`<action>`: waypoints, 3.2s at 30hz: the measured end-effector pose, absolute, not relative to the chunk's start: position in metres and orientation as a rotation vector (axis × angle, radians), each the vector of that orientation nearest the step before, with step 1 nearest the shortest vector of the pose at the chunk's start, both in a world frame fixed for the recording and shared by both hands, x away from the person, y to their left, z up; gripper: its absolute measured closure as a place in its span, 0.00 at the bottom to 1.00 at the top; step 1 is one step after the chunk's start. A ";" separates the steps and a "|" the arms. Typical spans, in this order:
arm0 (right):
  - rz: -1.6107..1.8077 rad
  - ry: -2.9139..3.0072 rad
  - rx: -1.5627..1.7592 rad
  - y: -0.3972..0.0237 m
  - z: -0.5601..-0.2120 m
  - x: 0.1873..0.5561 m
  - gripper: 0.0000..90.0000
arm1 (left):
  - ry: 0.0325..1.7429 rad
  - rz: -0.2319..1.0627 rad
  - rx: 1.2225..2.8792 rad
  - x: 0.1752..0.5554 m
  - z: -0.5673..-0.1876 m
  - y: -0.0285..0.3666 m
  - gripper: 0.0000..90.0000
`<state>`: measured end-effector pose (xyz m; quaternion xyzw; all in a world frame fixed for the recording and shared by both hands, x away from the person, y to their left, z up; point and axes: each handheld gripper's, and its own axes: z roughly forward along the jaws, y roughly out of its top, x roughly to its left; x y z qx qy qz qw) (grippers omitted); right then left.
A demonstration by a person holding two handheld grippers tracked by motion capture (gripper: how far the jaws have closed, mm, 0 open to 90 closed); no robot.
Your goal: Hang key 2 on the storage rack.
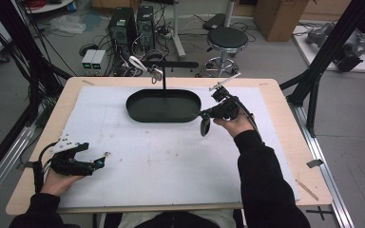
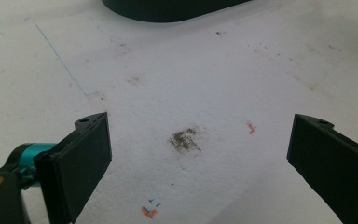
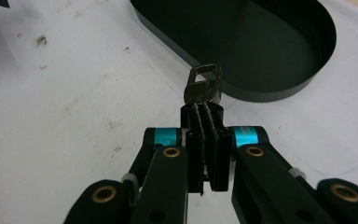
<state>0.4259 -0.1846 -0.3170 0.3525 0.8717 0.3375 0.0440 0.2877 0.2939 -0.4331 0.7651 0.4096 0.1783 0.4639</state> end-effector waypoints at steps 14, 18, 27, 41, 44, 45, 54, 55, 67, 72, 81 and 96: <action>1.075 2.627 1.018 -0.162 -0.292 0.440 0.98 | 1.007 0.434 1.875 0.288 -0.434 0.294 0.08; 1.095 2.628 1.007 -0.157 -0.286 0.443 0.98 | 1.004 0.434 1.875 0.288 -0.433 0.294 0.08; 1.145 2.632 1.010 -0.154 -0.277 0.455 0.98 | 1.004 0.431 1.874 0.289 -0.434 0.295 0.08; 1.098 2.628 1.038 -0.139 -0.268 0.480 0.98 | 1.000 0.435 1.864 0.288 -0.433 0.296 0.08; 1.128 2.620 1.040 -0.137 -0.265 0.483 0.98 | 1.000 0.432 1.863 0.289 -0.433 0.296 0.08; 1.132 2.619 1.041 -0.137 -0.265 0.484 0.98 | 1.001 0.430 1.862 0.289 -0.433 0.296 0.08; 1.148 2.577 1.037 -0.127 -0.251 0.494 0.98 | 0.999 0.433 1.856 0.289 -0.433 0.296 0.08; 1.162 2.565 1.029 -0.126 -0.249 0.496 0.98 | 0.998 0.433 1.857 0.289 -0.433 0.296 0.08; 1.122 2.516 1.043 -0.108 -0.242 0.514 0.98 | 0.985 0.431 1.864 0.289 -0.434 0.295 0.08; 1.102 2.512 1.084 -0.109 -0.251 0.520 0.98 | 0.987 0.433 1.860 0.288 -0.433 0.295 0.08; 1.044 2.521 1.070 -0.104 -0.264 0.522 0.98 | 0.985 0.433 1.861 0.288 -0.433 0.296 0.08; 1.041 2.447 1.148 -0.098 -0.279 0.536 0.98 | 0.983 0.439 1.855 0.288 -0.432 0.296 0.08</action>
